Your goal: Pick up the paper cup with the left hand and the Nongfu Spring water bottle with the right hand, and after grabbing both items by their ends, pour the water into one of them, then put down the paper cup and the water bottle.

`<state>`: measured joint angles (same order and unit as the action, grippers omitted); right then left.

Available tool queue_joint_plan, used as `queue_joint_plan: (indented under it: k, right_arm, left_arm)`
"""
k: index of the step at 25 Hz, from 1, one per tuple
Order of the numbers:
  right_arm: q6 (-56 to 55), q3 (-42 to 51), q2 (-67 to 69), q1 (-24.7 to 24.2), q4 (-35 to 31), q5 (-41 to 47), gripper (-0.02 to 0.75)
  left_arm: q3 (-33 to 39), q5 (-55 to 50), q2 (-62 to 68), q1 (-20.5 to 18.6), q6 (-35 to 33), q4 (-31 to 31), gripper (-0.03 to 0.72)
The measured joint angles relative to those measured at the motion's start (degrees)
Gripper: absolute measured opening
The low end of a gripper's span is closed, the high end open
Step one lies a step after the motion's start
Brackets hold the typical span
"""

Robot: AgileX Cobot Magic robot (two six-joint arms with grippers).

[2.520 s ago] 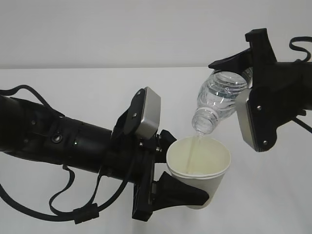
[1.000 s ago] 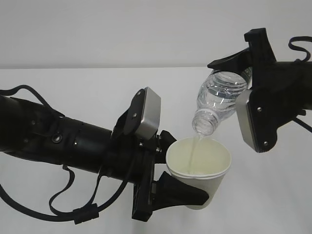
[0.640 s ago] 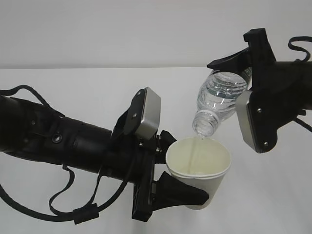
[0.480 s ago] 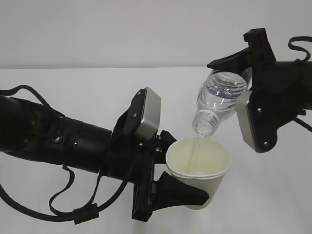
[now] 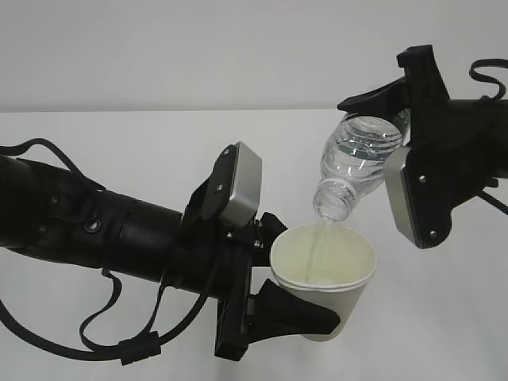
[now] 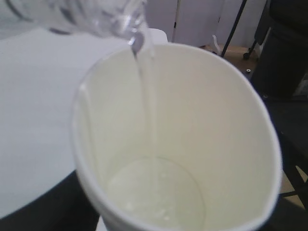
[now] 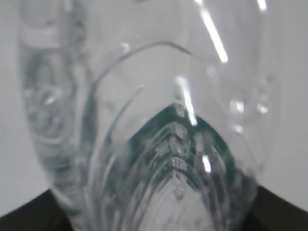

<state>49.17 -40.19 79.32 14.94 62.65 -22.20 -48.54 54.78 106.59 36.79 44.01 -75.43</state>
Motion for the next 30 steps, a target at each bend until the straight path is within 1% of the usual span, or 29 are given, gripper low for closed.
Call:
queue_joint_plan:
  k: [30]
  right_arm:
    - [1.0,0.0,0.0,0.0,0.0,-0.09,0.46]
  left_arm:
    - [0.0,0.0,0.0,0.0,0.0,0.0,0.47]
